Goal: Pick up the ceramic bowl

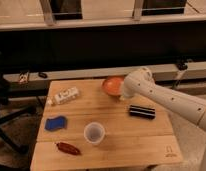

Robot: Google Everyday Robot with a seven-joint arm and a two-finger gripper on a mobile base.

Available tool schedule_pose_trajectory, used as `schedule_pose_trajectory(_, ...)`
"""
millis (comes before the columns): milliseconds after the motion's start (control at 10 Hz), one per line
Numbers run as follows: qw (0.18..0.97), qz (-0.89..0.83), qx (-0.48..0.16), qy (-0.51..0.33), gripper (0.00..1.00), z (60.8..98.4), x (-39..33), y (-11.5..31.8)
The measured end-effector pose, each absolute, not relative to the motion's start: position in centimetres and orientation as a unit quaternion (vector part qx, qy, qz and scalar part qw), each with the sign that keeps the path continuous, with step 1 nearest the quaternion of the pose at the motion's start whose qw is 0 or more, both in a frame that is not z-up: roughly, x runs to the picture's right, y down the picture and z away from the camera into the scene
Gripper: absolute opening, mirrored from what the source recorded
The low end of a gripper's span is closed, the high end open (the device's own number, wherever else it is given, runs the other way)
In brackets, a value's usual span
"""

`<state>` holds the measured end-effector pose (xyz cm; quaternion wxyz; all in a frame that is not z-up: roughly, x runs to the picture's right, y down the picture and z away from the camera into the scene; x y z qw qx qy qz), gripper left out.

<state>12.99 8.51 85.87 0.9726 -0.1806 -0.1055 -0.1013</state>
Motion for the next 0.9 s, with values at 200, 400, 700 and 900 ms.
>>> schedule_pose_trajectory(200,0.973,-0.100,-0.175,-0.108,0.05,84.7,13.3,7.2)
schedule_pose_trajectory(400,0.974,-0.099,-0.171,-0.110,0.05,84.9,13.6,6.9)
schedule_pose_trajectory(700,0.974,-0.106,-0.162,-0.118,0.05,85.0,13.2,6.0)
schedule_pose_trajectory(900,0.973,-0.109,-0.160,-0.123,0.05,84.8,13.2,5.5)
